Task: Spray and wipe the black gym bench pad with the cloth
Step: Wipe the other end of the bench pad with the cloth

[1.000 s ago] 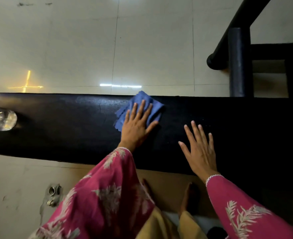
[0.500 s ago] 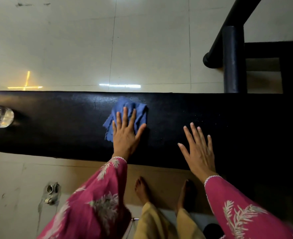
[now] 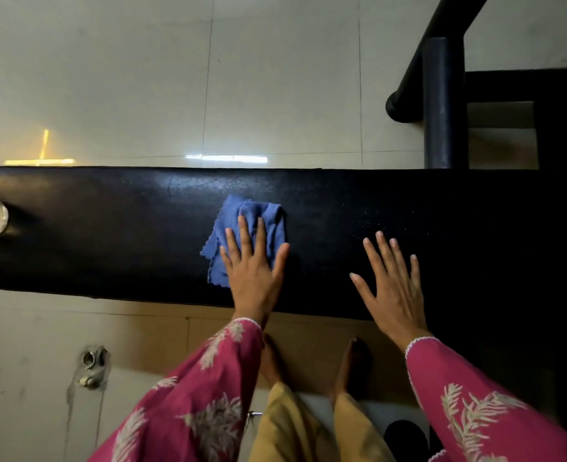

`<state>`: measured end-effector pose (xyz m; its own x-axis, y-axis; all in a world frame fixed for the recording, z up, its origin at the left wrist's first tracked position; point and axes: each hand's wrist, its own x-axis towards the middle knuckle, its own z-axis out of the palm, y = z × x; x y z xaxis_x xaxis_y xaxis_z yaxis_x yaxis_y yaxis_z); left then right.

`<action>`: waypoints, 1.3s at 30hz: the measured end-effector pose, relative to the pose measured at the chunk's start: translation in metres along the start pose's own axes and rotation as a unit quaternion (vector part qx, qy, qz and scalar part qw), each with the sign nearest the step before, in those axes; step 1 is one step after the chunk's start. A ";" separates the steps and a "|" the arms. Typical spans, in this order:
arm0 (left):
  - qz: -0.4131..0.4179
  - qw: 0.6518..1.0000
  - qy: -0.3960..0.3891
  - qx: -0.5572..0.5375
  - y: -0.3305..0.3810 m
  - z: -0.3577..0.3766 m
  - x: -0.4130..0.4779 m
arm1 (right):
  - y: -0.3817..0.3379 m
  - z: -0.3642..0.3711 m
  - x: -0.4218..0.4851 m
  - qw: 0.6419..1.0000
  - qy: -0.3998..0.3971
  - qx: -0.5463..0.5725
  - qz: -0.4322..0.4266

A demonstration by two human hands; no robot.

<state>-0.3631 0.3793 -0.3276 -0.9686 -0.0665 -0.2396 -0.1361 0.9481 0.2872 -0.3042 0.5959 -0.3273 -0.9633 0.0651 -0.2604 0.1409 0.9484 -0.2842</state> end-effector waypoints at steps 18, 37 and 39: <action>0.177 0.979 -0.062 0.075 0.039 0.007 0.011 | 0.021 -0.007 0.003 1.000 0.014 0.010 0.025; 0.015 0.999 -0.041 0.020 0.071 -0.003 0.074 | 0.024 -0.006 0.004 0.999 0.028 0.023 0.030; 0.031 0.998 -0.054 0.029 0.089 0.003 0.058 | 0.023 -0.004 0.004 0.999 0.027 0.023 0.033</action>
<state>-0.4306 0.4607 -0.3192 -0.9463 0.0244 -0.3224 -0.0610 0.9658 0.2521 -0.3059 0.6191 -0.3308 -0.9624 0.1449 -0.2296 0.2136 0.9262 -0.3107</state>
